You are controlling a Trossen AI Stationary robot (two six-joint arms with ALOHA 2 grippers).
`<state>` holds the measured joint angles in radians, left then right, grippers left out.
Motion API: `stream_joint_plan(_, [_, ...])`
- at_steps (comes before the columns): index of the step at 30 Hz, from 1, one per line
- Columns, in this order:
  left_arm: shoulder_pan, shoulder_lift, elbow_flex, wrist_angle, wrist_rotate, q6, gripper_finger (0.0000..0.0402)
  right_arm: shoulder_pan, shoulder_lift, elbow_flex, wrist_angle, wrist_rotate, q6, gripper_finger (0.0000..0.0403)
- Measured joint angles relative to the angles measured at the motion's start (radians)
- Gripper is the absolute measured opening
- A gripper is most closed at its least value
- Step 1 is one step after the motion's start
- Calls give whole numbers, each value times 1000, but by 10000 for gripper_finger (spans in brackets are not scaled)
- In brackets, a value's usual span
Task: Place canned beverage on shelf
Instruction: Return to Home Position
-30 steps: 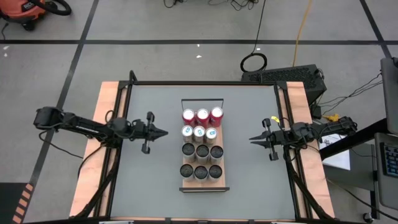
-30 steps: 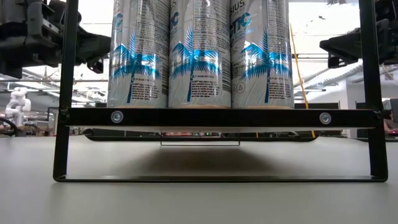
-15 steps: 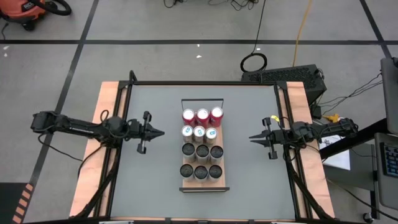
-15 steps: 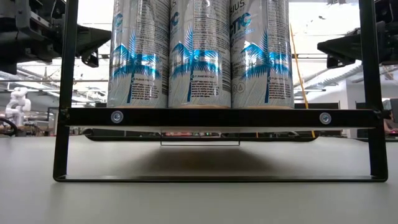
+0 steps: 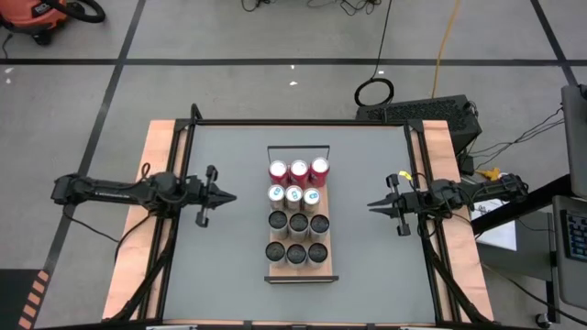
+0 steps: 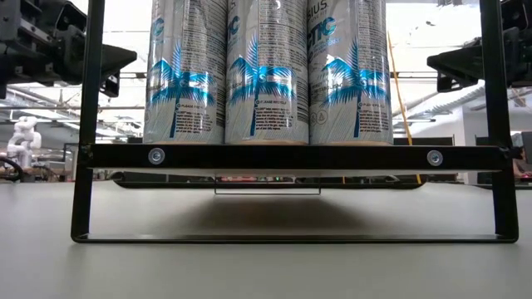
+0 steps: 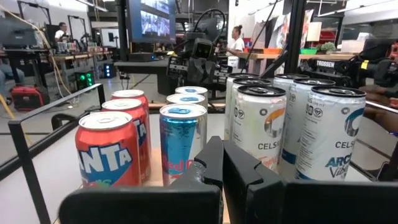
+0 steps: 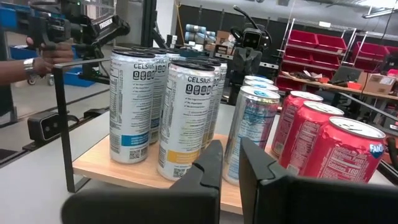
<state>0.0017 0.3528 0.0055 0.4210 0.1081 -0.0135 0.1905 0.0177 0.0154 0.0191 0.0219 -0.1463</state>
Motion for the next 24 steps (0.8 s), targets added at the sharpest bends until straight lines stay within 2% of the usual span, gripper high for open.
stream_joint_plan(19, [0, -347, -1, -384, -11, -14, 1, 0, 0, 0, 9, 5, 45, 0])
stream_joint_plan(24, [0, -352, -1, -393, -20, -8, 1, -1, 0, 0, 12, 35, -9, 0])
